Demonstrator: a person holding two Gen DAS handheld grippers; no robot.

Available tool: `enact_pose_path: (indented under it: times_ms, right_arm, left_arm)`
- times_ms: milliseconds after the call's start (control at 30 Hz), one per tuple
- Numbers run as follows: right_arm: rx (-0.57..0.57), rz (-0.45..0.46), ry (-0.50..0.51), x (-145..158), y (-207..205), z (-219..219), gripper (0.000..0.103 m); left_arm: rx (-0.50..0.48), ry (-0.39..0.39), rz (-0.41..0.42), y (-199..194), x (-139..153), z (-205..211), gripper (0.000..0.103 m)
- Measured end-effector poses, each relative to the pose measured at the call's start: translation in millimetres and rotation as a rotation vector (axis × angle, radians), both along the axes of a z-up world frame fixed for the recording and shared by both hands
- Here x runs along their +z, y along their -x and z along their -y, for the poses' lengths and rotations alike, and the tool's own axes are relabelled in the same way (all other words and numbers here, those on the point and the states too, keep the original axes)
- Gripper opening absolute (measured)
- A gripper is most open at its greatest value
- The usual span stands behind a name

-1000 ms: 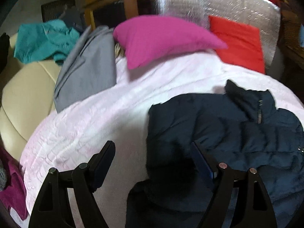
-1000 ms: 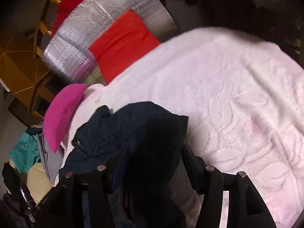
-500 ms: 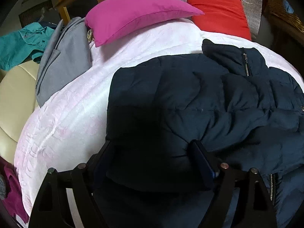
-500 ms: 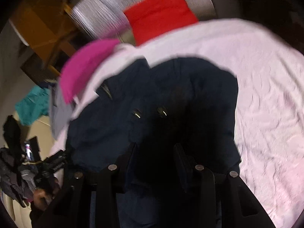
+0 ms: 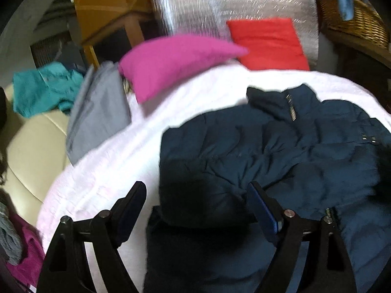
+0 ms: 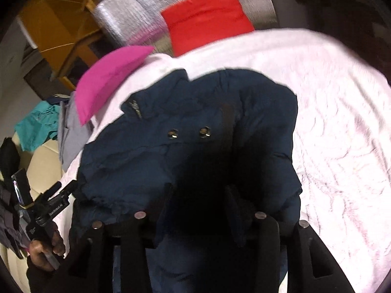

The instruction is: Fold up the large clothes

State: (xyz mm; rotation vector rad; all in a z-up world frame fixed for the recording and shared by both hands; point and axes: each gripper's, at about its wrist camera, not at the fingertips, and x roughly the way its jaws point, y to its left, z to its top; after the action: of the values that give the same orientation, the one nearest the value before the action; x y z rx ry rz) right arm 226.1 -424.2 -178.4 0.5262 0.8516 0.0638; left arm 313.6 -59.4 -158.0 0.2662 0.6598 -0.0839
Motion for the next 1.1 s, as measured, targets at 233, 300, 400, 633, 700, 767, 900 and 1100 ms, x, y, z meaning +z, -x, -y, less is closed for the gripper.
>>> enact_pose_path:
  times_ms: [233,300,400,633,700,767,900,1100]
  right_arm:
    - [0.034,0.109,0.047,20,36,-23,0.068]
    - [0.047,0.133,0.056,21,48,-31,0.072]
    - [0.051,0.154,0.065,19,69,-38,0.075]
    - [0.006,0.172,0.070,10,116,-30,0.077]
    - [-0.017,0.173,0.038,8,129,-21,0.077]
    - [-0.033,0.173,-0.005,7,141,-13,0.077]
    - [-0.038,0.159,-0.057,6,161,-4,0.077]
    - [-0.026,0.139,-0.102,2,184,-2,0.077]
  left_arm:
    - [-0.011,-0.038,0.120,42,20,-6,0.085]
    - [-0.005,-0.034,0.130,54,22,-9,0.085]
    - [0.009,-0.025,0.139,68,25,-14,0.085]
    - [0.033,0.014,0.145,99,26,-24,0.085]
    - [0.040,0.020,0.140,108,24,-26,0.085]
    - [0.046,0.027,0.125,118,20,-30,0.085]
    - [0.064,0.027,0.075,133,9,-40,0.085]
    - [0.095,-0.013,0.069,161,6,-53,0.085]
